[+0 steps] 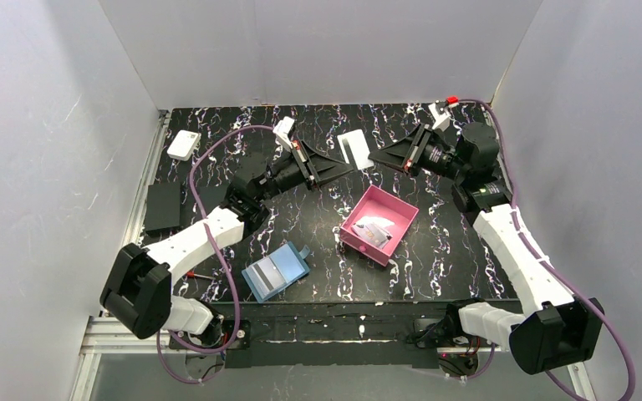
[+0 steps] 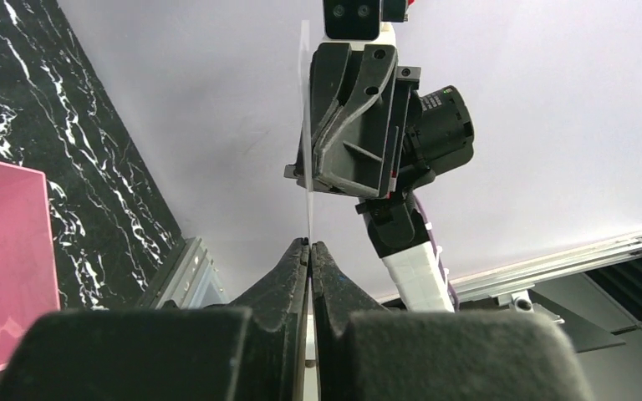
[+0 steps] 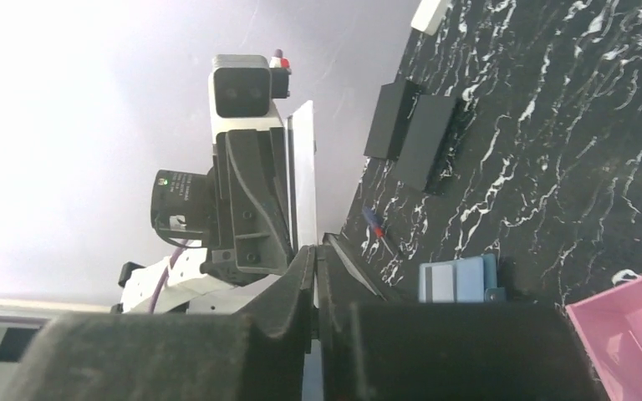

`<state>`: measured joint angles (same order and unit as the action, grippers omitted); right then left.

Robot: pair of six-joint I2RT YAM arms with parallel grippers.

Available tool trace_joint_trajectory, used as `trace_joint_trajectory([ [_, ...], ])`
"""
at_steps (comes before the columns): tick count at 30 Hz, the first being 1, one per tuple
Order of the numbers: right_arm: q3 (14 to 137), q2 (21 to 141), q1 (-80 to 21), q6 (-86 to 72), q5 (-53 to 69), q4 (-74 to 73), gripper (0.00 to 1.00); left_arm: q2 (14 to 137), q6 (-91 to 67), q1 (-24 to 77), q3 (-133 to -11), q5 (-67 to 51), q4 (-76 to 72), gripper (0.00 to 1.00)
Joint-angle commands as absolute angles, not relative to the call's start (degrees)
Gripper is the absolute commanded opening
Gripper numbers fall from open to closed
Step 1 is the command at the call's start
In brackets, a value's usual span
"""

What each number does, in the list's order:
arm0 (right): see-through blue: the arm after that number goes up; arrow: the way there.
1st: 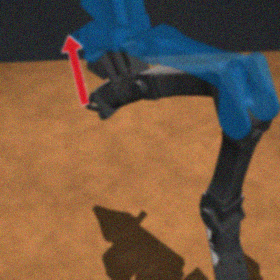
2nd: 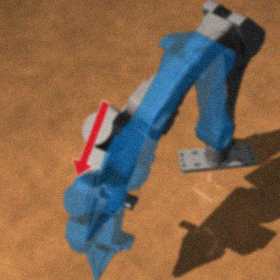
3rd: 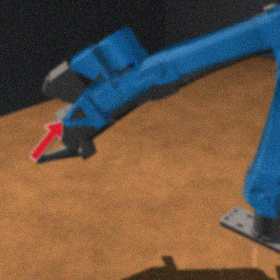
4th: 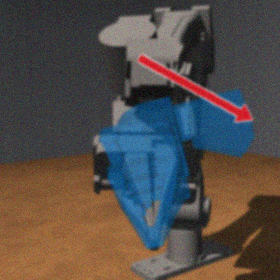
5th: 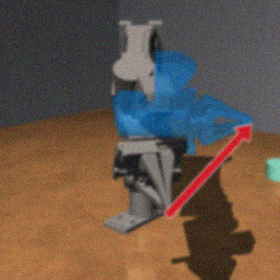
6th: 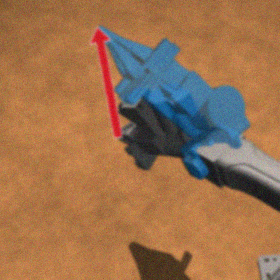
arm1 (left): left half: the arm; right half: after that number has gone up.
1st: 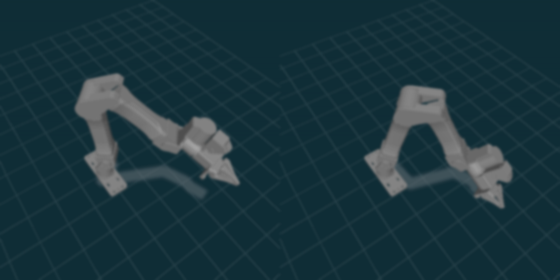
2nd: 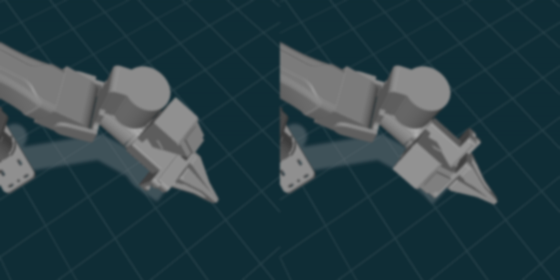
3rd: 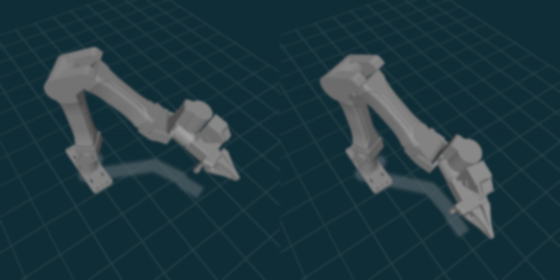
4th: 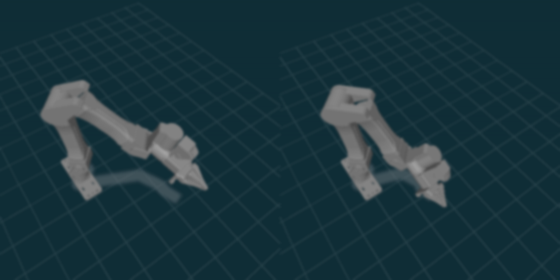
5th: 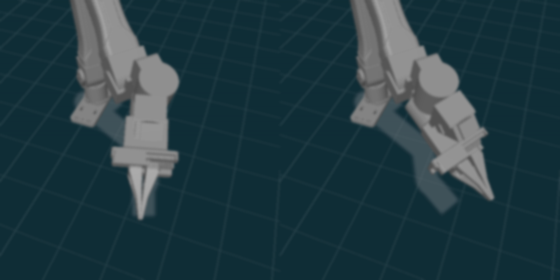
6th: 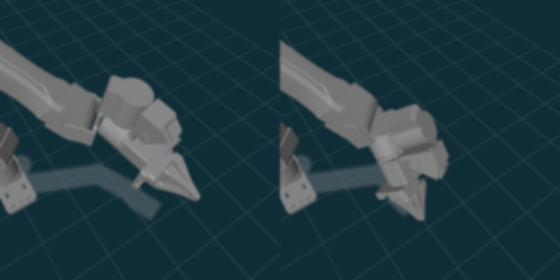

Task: Put the credit cards into the card holder
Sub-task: Insert the credit card into the card holder.

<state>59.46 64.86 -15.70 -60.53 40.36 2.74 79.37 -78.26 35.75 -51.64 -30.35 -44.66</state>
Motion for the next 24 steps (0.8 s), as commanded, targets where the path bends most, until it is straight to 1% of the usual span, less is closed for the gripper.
trace_joint_trajectory([
  [1,61.6,64.2,-18.0,-62.9,44.3,8.6,0.2,75.5,-78.4,36.4,-50.6,-29.0,-48.5,0.0],
  [2,61.4,64.2,-18.3,-63.4,44.2,9.3,0.23,75.2,-78.3,36.5,-50.5,-29.0,-48.5,0.0],
  [3,61.2,64.1,-18.6,-64.2,44.3,10.4,0.25,74.9,-78.3,36.5,-50.4,-28.9,-48.5,0.0],
  [6,60.2,64.1,-19.3,-66.6,44.4,13.7,0.26,74.4,-78.4,36.6,-50.2,-28.8,-48.5,0.0],
  [7,60.1,64.0,-19.4,-66.9,44.4,14.4,0.23,74.4,-78.6,36.6,-50.0,-28.7,-48.5,0.0],
  [10,60.2,63.8,-19.4,-64.9,43.4,12.7,0.04,73.5,-78.6,36.6,-48.9,-28.3,-48.5,0.0],
  [11,60.3,63.9,-19.4,-63.6,43.3,11.5,0.01,73.0,-78.6,36.6,-48.2,-28.1,-47.8,0.0],
  [12,60.4,63.9,-19.4,-61.7,42.7,9.4,0.01,72.1,-78.3,36.6,-47.5,-27.9,-45.2,0.05],
  [13,60.6,64.0,-19.4,-58.7,41.7,5.7,0.01,70.5,-76.4,36.6,-46.4,-27.2,-41.3,0.15],
  [14,61.0,64.3,-19.4,-54.9,40.7,2.1,0.01,68.5,-74.1,36.7,-45.6,-26.4,-36.2,0.27],
  [16,62.2,65.2,-19.6,-46.0,38.8,-6.6,0.01,63.7,-69.4,36.5,-44.8,-24.4,-21.6,0.37],
  [17,62.5,65.8,-19.8,-41.6,37.8,-9.8,0.01,61.4,-67.1,36.2,-44.4,-22.7,-10.6,0.44],
  [18,62.4,66.3,-20.6,-38.1,36.8,-12.1,0.01,59.0,-65.1,36.1,-44.6,-20.4,-2.8,0.49],
  [19,61.7,66.8,-21.8,-35.6,36.1,-12.5,0.01,57.3,-63.1,35.9,-45.4,-17.8,8.7,0.52],
  [21,58.4,67.9,-25.9,-32.8,34.9,-10.3,0.01,55.5,-59.7,35.6,-47.4,-11.9,27.8,0.55],
  [22,57.5,68.9,-29.0,-32.1,33.7,-9.2,0.01,55.0,-58.6,35.4,-47.9,-9.1,34.9,0.54],
  [24,57.5,72.5,-35.5,-29.6,31.8,-9.7,0.01,53.1,-57.9,35.3,-47.0,-5.3,42.9,0.45],
])
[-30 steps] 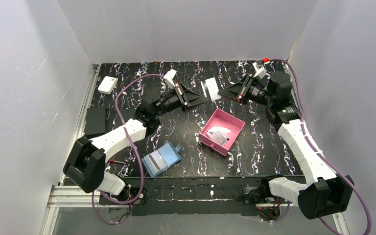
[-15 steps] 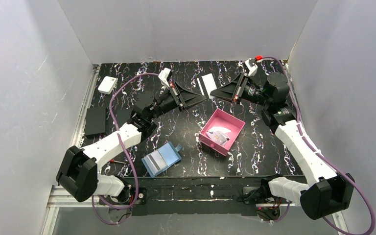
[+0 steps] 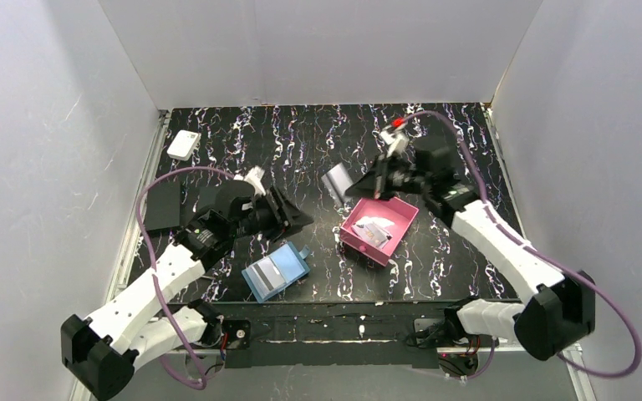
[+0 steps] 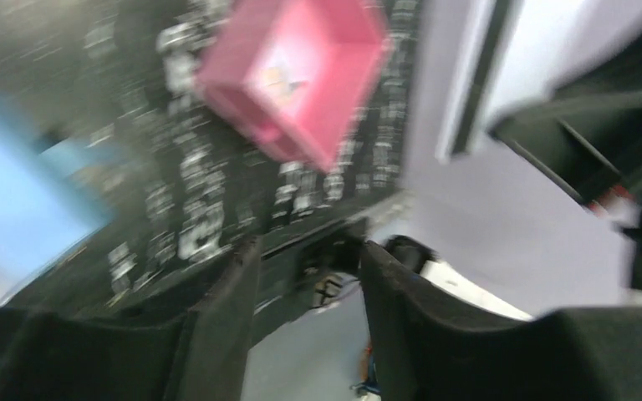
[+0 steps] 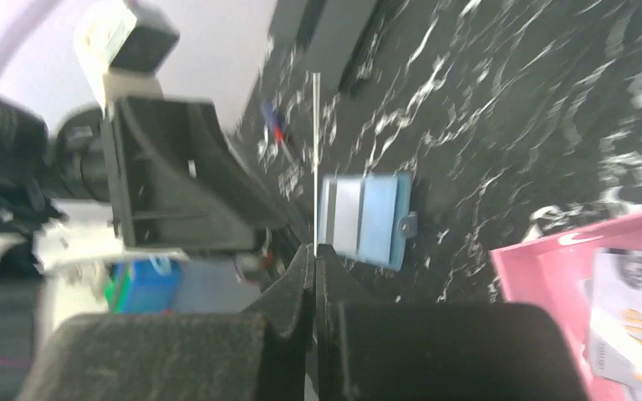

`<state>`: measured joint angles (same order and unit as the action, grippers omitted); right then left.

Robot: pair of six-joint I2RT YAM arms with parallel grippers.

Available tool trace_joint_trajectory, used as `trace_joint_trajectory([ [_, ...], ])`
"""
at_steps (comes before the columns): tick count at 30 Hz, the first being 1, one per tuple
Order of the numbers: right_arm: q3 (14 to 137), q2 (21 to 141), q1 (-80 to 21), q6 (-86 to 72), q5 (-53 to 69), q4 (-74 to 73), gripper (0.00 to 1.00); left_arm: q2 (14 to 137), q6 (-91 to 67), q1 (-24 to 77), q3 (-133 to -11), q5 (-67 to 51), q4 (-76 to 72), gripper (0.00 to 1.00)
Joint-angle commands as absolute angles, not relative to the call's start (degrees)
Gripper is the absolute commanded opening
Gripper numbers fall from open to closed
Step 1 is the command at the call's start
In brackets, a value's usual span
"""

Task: Put the credit cards into the card holder
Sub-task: Insert the credit card into the card holder.

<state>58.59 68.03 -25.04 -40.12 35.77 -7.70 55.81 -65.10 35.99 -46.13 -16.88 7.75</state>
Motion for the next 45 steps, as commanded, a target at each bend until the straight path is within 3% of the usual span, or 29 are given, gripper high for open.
trace_joint_trajectory([
  [1,58.0,74.6,-38.7,-28.9,30.9,-10.4,0.01,52.1,-57.6,35.2,-45.8,-4.0,44.3,0.39],
  [6,57.4,82.7,-49.8,-30.5,28.3,-5.4,0.01,47.0,-58.4,34.6,-38.1,2.3,45.1,0.25],
  [17,52.2,93.8,-51.9,-36.0,35.6,8.5,0.01,53.4,-56.0,32.5,-31.6,1.7,40.4,0.08],
  [45,48.7,104.5,-52.6,-38.5,40.3,20.3,0.01,54.8,-57.2,32.4,-25.2,2.1,41.0,0.04],
])
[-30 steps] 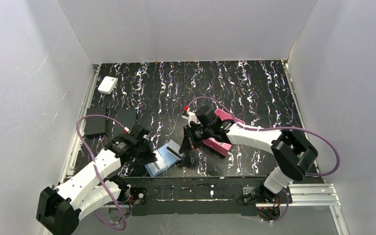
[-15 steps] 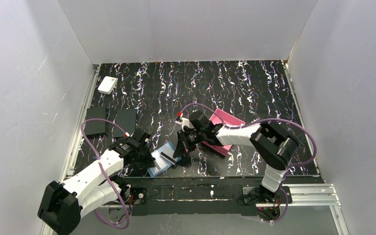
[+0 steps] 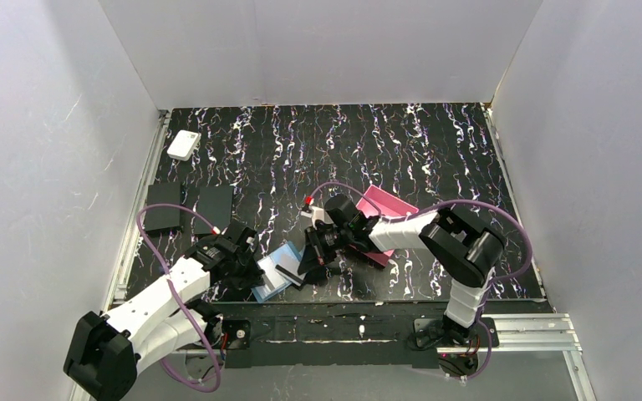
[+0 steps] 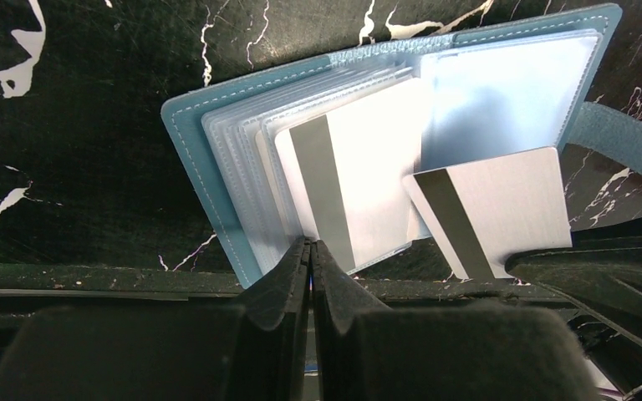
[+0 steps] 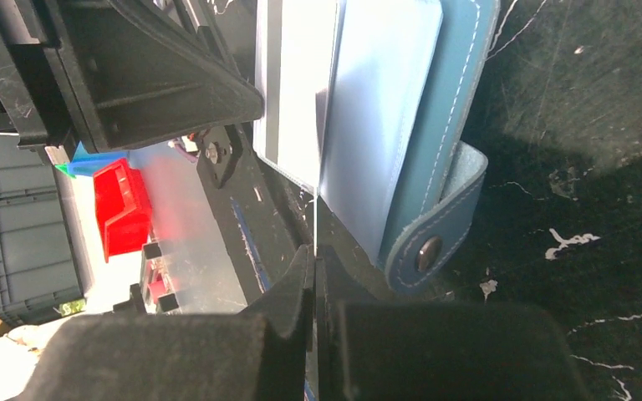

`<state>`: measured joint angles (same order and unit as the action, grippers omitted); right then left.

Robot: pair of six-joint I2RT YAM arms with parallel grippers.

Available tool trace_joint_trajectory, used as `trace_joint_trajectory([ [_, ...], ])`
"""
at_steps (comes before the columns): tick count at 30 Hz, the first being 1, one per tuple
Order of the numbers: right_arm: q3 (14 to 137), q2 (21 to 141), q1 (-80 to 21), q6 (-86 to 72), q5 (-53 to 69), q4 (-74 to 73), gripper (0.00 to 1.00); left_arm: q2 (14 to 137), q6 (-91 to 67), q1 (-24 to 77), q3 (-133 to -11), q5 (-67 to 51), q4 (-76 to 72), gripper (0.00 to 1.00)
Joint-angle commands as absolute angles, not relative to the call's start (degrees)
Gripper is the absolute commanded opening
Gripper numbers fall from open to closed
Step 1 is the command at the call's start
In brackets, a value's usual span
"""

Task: Put the credit cards into the card holder
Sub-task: Insert the credit card into the card holder.

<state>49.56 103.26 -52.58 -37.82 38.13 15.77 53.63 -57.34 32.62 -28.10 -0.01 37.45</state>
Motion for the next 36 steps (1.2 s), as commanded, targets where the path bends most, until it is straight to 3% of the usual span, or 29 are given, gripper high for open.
trace_joint_trajectory([
  [1,48.4,104.8,-52.6,-39.0,40.3,20.9,0.01,54.7,-57.2,32.3,-25.2,2.0,41.0,0.03],
  [6,48.3,107.5,-52.9,-41.9,40.8,26.7,0.01,54.0,-57.2,32.3,-24.5,1.2,40.8,0.03],
  [13,49.3,114.3,-56.2,-51.5,30.1,42.8,0.01,52.5,-56.7,32.3,-23.6,0.0,40.5,0.03],
  [24,46.6,114.6,-58.0,-55.1,26.1,47.4,0.01,51.4,-57.1,32.3,-22.9,0.0,40.1,0.03],
  [27,46.3,112.5,-58.2,-52.1,26.4,44.2,0.14,51.3,-57.0,32.3,-23.1,0.0,40.1,0.03],
  [36,57.2,104.2,-58.4,-27.2,19.2,5.2,0.43,51.2,-56.8,32.3,-23.1,0.0,40.3,0.03],
])
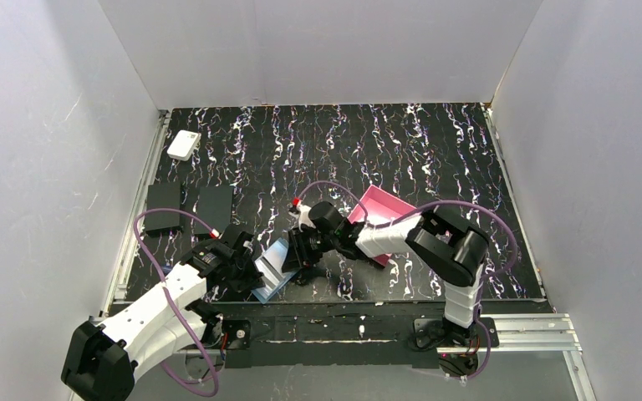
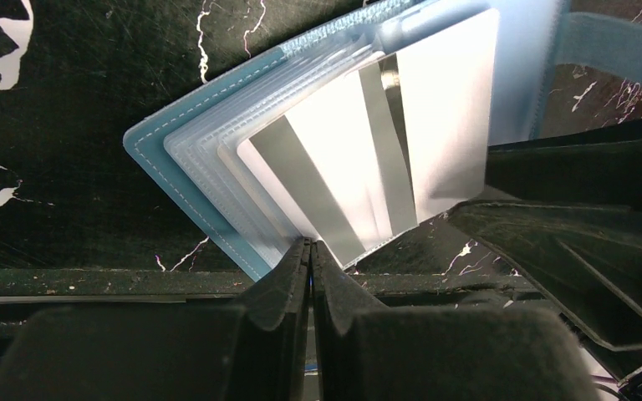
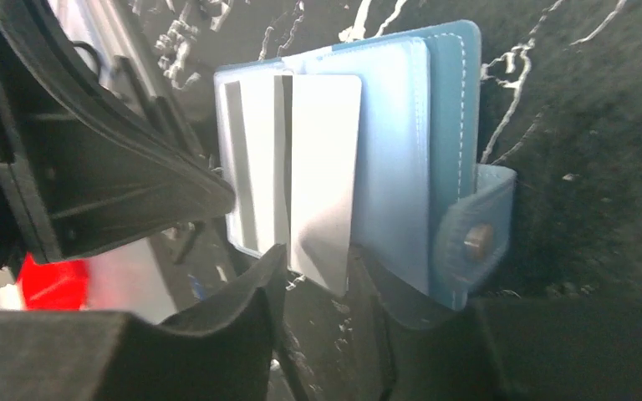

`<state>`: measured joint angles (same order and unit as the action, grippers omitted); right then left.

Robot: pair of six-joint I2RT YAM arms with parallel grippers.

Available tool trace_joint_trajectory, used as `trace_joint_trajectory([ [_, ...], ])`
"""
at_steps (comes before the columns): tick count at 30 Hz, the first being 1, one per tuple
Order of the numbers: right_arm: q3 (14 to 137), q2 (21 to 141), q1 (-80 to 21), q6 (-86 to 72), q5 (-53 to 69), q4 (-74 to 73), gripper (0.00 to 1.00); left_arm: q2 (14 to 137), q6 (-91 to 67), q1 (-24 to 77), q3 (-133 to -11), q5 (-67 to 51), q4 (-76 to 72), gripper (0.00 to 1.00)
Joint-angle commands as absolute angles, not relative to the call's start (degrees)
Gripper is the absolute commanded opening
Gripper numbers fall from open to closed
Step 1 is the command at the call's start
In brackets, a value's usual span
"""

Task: Put the credit cards into the card holder
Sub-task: Insert the credit card into the card holder.

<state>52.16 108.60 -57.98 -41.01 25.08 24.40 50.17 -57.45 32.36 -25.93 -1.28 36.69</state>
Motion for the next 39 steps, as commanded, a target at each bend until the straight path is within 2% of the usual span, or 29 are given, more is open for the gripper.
trace_joint_trajectory([
  [1,58.2,103.8,-58.6,-25.5,18.4,2.9,0.46,51.2,-56.8,32.3,-23.1,0.0,40.3,0.03],
  [6,62.4,104.7,-59.2,-20.4,18.3,-1.1,0.53,51.3,-56.6,32.3,-23.2,0.0,40.2,0.03],
  [22,68.6,112.2,-59.3,-21.4,20.9,2.8,0.52,51.8,-56.2,32.3,-23.2,0.0,40.0,0.03],
  [26,69.5,113.5,-59.3,-21.0,23.2,4.5,0.46,51.6,-56.3,32.3,-23.1,0.0,40.1,0.03],
  [33,72.3,116.2,-59.3,-19.3,27.4,4.6,0.24,51.7,-56.7,32.4,-23.5,0.2,40.7,0.03],
  [34,72.2,116.1,-59.3,-19.2,27.9,4.8,0.23,51.5,-57.0,32.4,-23.9,0.1,41.0,0.04],
  [37,71.8,116.0,-59.3,-18.7,29.3,4.9,0.21,50.3,-59.4,32.4,-26.7,0.0,43.9,0.16],
  [39,71.5,115.9,-59.3,-19.0,29.6,4.9,0.21,48.9,-61.1,32.4,-29.1,0.0,46.6,0.19],
])
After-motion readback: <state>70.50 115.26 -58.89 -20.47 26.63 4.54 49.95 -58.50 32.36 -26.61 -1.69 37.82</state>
